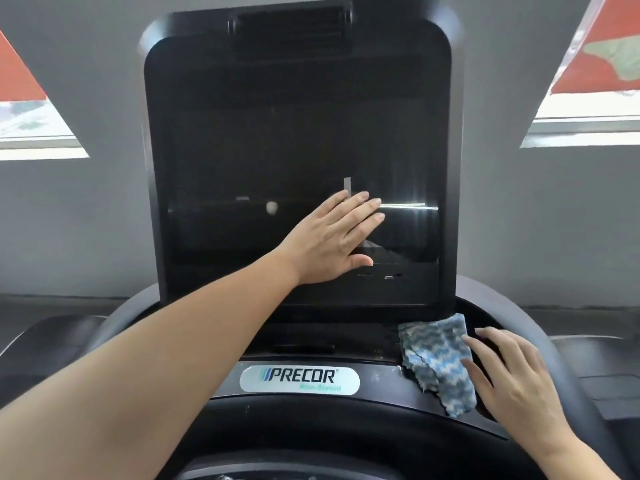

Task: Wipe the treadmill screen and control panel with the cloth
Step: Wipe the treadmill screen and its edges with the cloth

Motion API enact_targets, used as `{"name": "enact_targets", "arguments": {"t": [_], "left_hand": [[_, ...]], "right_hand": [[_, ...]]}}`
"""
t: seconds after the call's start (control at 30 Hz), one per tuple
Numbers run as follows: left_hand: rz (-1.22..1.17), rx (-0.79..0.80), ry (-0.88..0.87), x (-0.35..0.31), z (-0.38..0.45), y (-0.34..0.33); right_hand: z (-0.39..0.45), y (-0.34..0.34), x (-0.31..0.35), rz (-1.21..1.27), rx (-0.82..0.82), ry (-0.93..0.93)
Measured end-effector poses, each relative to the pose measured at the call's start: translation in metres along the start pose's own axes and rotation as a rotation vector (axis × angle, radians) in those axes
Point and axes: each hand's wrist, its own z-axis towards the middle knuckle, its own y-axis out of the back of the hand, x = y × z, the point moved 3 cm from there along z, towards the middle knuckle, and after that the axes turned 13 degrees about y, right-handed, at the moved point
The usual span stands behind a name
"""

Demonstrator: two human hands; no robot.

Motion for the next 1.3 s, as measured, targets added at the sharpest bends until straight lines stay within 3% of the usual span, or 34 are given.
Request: {"name": "enact_targets", "arguments": {"t": [0.17, 0.37, 0.6, 0.87, 1.03, 1.13, 1.2, 1.23, 1.3], "left_hand": [[0.010, 0.021, -0.029, -0.005, -0.002, 0.000], [0.084, 0.058, -0.040, -0.002, -0.010, -0.009], [0.162, 0.046, -0.090, 0.008, -0.014, -0.020], [0.167, 0.021, -0.167, 0.012, -0.020, -0.013], [0.243, 0.091, -0.184, 0.044, -0.030, -0.004], [0.246, 0.144, -0.205, 0.056, -0.034, -0.003], [0.233, 0.161, -0.217, 0.058, -0.034, -0.003], [0.228, 0.164, -0.221, 0.059, -0.033, -0.003], [0.208, 0.164, -0.226, 0.059, -0.032, -0.003]], "right_hand": [[0.000, -0.005, 0.005, 0.045, 0.049, 0.185], [-0.007, -0.031, -0.007, 0.089, 0.383, 0.631], [0.033, -0.051, -0.008, 0.152, 0.530, 0.817], [0.078, -0.066, 0.056, 0.342, 0.637, 0.784], [0.119, -0.072, 0.114, 0.390, 0.677, 0.752], [0.138, -0.081, 0.154, 0.579, 0.841, 0.685], [0.138, -0.077, 0.149, 0.582, 0.828, 0.665], [0.132, -0.074, 0.137, 0.519, 0.740, 0.680], [0.112, -0.062, 0.100, 0.398, 0.747, 0.694]]}}
